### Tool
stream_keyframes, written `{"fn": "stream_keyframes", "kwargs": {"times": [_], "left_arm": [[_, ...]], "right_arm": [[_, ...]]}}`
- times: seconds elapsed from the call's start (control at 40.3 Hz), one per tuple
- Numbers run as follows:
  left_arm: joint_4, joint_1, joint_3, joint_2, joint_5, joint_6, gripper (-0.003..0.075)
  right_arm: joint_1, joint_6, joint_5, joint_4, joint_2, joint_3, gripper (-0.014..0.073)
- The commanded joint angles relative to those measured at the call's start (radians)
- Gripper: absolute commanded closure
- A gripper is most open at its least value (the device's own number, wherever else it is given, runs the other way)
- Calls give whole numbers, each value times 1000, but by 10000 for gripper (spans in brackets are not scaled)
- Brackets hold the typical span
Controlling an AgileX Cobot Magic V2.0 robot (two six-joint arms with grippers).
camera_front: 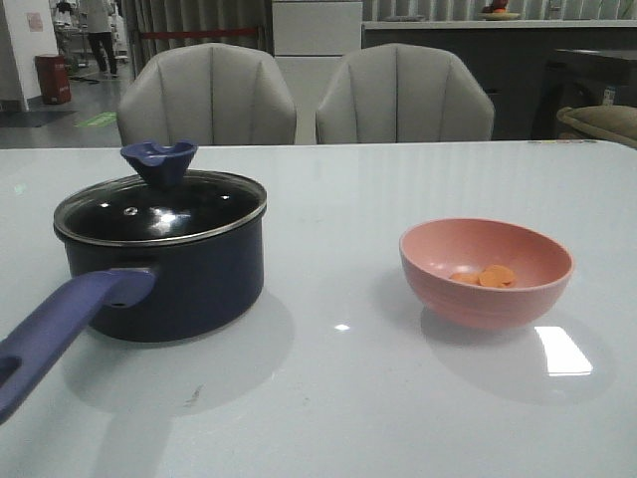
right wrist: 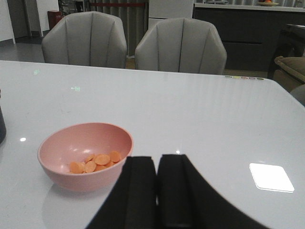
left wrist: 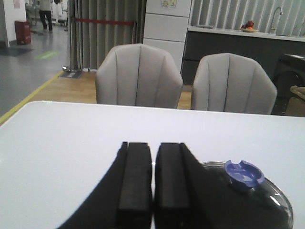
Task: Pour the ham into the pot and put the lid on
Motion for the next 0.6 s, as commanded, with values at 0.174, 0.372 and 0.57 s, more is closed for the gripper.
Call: {"fn": "stream_keyframes", "kwargs": {"times": [0.174,0.372,0.57], "left_arm": [[-39,2,-40,77,-56,-9,508],[-43,2,-42,127,-49,-9,163],[-44,2,-129,214,49,-9,106]], "right_arm": [[0,-3,-86,-12,-19,-5,450],[0,-3,-86,-12,-19,-5,450],[0,-3,-86,-12,-19,-5,450]]}}
